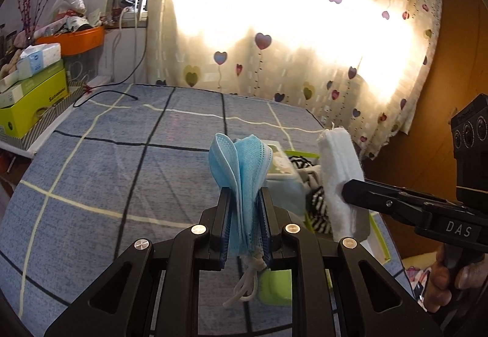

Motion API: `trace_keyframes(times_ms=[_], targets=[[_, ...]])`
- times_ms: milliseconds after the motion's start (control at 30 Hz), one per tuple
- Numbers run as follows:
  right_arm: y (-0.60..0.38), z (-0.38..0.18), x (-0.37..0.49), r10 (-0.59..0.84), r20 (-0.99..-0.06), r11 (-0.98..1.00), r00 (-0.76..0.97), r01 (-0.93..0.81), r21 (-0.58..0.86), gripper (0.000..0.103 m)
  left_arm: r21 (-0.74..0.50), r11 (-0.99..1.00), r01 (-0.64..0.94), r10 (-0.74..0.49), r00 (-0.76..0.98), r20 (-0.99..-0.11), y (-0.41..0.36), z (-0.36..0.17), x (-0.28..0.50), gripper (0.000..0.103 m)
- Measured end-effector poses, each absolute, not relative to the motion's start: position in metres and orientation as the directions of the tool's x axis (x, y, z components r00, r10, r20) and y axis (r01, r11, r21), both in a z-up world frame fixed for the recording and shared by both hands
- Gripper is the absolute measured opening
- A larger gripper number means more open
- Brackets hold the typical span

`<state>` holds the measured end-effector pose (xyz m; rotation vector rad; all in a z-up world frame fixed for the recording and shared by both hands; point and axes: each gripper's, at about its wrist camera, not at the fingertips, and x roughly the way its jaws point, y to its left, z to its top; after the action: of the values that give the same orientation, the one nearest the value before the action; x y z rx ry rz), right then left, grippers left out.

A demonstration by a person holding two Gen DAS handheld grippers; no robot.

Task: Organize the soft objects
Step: 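Carry the blue masks with the left gripper while the right gripper carries the white towel to the tray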

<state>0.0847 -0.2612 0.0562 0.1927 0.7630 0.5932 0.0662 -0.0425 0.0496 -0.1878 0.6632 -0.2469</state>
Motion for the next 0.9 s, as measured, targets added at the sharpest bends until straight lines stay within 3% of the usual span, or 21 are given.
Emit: trace_keyframes(times_ms=[900], targets=[[-0.337,0.043,0.062,0.502,-0.591,0.863,0.632,-0.324,0.388,0.021,-0.235,0.909,0.343,-0.411,0.659,-0.630,-0.139,0.041,0.067,0.018]])
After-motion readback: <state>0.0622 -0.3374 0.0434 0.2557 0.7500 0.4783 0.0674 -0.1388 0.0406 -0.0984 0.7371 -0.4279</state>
